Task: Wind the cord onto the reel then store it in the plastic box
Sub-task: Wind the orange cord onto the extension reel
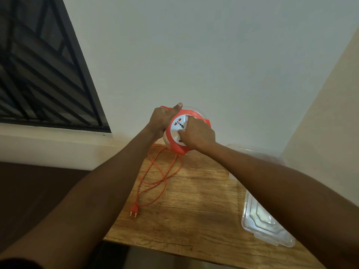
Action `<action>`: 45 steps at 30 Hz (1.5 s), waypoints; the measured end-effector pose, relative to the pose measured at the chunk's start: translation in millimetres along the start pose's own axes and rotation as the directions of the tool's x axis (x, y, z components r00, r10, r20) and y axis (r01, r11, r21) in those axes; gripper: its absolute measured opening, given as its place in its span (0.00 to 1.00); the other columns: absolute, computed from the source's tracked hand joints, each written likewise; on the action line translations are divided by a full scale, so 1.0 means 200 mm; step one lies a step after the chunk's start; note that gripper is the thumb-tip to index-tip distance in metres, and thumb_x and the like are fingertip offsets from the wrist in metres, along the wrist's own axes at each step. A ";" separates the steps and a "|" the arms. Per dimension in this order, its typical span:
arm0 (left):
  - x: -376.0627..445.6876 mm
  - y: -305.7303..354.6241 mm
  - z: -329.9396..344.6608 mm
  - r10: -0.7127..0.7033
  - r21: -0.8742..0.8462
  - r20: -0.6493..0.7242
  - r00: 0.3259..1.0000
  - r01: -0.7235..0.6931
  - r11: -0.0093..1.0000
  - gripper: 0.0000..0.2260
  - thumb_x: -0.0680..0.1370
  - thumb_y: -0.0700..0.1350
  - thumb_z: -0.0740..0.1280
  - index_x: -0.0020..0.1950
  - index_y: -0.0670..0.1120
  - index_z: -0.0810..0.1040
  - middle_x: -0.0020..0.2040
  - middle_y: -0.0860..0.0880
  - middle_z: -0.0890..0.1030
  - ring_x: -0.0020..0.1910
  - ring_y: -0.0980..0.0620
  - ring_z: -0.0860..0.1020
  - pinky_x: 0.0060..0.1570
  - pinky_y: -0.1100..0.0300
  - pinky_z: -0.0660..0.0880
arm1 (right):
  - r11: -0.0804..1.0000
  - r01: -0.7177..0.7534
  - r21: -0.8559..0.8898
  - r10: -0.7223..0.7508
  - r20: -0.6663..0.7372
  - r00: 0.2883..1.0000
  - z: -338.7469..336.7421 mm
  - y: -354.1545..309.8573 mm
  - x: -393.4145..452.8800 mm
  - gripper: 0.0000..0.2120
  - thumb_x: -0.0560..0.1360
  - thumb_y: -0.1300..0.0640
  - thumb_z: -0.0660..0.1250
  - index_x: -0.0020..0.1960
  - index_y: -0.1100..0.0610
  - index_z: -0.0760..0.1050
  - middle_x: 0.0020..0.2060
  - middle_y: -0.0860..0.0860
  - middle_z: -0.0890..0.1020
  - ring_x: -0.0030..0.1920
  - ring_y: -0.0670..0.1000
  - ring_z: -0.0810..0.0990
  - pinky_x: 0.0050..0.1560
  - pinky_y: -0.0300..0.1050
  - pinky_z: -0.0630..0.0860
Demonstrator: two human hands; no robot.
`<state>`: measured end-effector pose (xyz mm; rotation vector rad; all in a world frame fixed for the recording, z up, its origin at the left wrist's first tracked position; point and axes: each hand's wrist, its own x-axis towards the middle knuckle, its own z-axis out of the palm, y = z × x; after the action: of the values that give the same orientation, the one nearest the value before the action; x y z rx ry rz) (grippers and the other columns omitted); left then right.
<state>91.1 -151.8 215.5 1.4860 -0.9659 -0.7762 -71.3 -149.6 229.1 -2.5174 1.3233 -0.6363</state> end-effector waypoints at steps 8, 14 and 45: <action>0.00 -0.03 0.00 -0.044 -0.003 -0.002 0.999 0.044 0.999 0.20 0.78 0.60 0.72 0.45 0.43 0.85 0.43 0.45 0.89 0.39 0.47 0.88 0.38 0.56 0.84 | 0.645 -0.456 0.613 0.257 0.388 0.885 0.02 -0.07 -0.09 0.39 0.73 0.57 0.70 0.77 0.57 0.52 0.51 0.57 0.81 0.39 0.56 0.83 0.30 0.45 0.77; -0.01 -0.03 -0.02 -0.090 -0.017 0.007 0.996 0.090 0.996 0.17 0.79 0.60 0.71 0.48 0.45 0.86 0.43 0.47 0.89 0.39 0.46 0.88 0.37 0.55 0.84 | 0.886 0.380 -0.266 -0.368 0.095 0.925 -0.03 0.05 -0.17 0.22 0.74 0.55 0.70 0.67 0.53 0.71 0.60 0.57 0.78 0.52 0.60 0.81 0.42 0.51 0.79; -0.05 -0.01 -0.03 -0.087 0.046 0.142 0.986 0.082 0.996 0.17 0.78 0.59 0.72 0.49 0.44 0.85 0.44 0.45 0.89 0.39 0.45 0.88 0.39 0.53 0.85 | 0.044 0.796 -0.603 -0.381 0.727 0.572 -0.22 -0.01 -0.03 0.29 0.78 0.50 0.67 0.76 0.45 0.61 0.76 0.56 0.57 0.70 0.66 0.66 0.60 0.61 0.74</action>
<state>91.3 -140.2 213.2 1.5300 -1.0367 -0.9408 -93.5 -143.9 266.6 -3.8459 0.2134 0.9078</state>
